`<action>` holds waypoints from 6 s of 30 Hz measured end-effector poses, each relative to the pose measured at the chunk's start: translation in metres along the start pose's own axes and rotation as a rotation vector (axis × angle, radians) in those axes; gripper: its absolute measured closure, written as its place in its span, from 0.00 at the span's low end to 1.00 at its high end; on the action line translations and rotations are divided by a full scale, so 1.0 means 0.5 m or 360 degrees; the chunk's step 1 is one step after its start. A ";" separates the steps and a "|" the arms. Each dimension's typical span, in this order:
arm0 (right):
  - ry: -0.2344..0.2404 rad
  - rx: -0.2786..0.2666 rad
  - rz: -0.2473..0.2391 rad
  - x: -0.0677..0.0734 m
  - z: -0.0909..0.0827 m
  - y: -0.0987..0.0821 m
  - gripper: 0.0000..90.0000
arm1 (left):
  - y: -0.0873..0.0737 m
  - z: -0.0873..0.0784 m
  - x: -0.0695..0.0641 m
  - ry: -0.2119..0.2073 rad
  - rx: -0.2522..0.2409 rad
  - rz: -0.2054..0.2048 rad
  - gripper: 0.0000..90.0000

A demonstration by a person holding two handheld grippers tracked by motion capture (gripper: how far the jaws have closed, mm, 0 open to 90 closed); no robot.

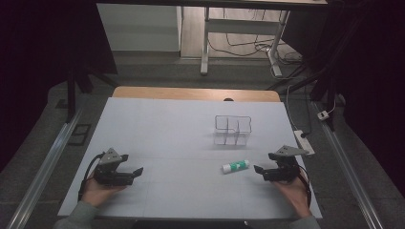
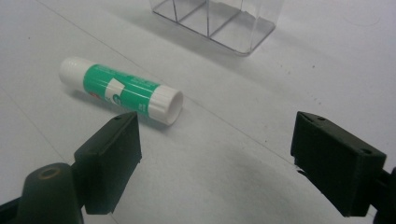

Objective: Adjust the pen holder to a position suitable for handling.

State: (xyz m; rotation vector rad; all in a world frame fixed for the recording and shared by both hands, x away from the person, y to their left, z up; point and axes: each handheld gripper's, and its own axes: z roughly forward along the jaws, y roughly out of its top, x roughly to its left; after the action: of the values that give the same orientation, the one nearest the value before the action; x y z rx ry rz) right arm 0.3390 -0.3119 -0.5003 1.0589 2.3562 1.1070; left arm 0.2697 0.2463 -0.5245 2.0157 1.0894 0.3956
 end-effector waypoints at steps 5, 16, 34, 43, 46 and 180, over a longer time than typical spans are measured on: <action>-0.0010 -0.0030 0.0016 0.002 -0.001 0.011 0.19 | 0.001 -0.001 -0.003 -0.0001 -0.0004 0.0003 0.19; -0.0083 -0.0015 0.0066 -0.022 0.009 0.039 0.23 | 0.000 0.005 0.001 -0.0003 0.0008 0.0013 0.19; -0.0166 0.0007 0.0136 -0.051 0.048 0.101 0.40 | 0.000 0.004 -0.004 0.0019 0.0022 0.0025 0.19; -0.0224 0.0076 0.0165 -0.057 0.084 0.138 0.63 | 0.000 0.007 -0.006 0.0026 0.0035 0.0031 0.20; -0.0229 0.0096 0.0165 -0.063 0.091 0.145 0.82 | 0.000 0.007 -0.007 0.0027 0.0035 0.0030 0.20; -0.0041 0.0186 -0.0125 0.074 0.274 0.252 0.99 | -0.004 0.012 -0.010 0.0015 0.0073 0.0064 0.20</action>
State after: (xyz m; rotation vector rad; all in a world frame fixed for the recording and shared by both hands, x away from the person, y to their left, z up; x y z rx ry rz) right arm 0.4522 -0.1601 -0.4915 1.0030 2.4450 0.9325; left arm 0.2691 0.2399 -0.5293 2.0805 1.0738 0.4047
